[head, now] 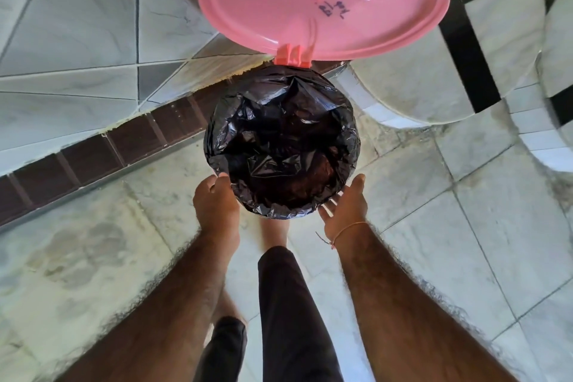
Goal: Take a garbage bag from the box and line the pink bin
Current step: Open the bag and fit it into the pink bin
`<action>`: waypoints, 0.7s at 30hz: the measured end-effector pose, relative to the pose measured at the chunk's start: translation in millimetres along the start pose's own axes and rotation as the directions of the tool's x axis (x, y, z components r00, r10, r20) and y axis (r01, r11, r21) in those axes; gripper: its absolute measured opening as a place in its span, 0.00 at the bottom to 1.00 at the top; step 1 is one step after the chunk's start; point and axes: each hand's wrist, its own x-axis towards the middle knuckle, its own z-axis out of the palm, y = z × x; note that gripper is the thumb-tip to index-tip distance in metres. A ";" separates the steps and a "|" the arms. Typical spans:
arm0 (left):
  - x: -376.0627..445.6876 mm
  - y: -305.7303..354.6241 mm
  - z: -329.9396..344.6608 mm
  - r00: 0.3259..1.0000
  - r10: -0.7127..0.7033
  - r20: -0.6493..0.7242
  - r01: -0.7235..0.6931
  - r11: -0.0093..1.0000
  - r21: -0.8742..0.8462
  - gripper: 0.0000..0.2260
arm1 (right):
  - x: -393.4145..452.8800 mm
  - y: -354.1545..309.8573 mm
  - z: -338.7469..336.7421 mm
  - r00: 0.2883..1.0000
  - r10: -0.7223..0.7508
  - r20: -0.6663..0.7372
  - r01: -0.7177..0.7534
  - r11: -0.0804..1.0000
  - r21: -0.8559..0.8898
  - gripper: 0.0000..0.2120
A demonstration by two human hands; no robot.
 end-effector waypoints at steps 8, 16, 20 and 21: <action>-16.4 -9.8 2.3 0.961 -0.201 0.191 0.234 0.958 -0.167 0.11 | -10.1 7.6 -4.7 0.977 0.146 0.152 -0.163 0.982 0.099 0.35; -6.8 -3.5 -9.9 0.978 -0.206 0.021 0.206 0.958 -0.199 0.10 | -7.6 17.7 -13.9 0.983 0.183 -0.028 -0.174 0.962 0.209 0.30; -25.0 -10.2 -4.8 0.955 -0.251 0.160 0.281 0.937 -0.209 0.10 | -15.2 31.4 -5.6 0.946 0.283 0.160 -0.319 0.903 0.288 0.30; -30.5 -10.4 -2.7 0.941 -0.260 0.216 0.305 0.929 -0.208 0.10 | -17.4 34.9 -3.3 0.934 0.290 0.208 -0.343 0.893 0.293 0.30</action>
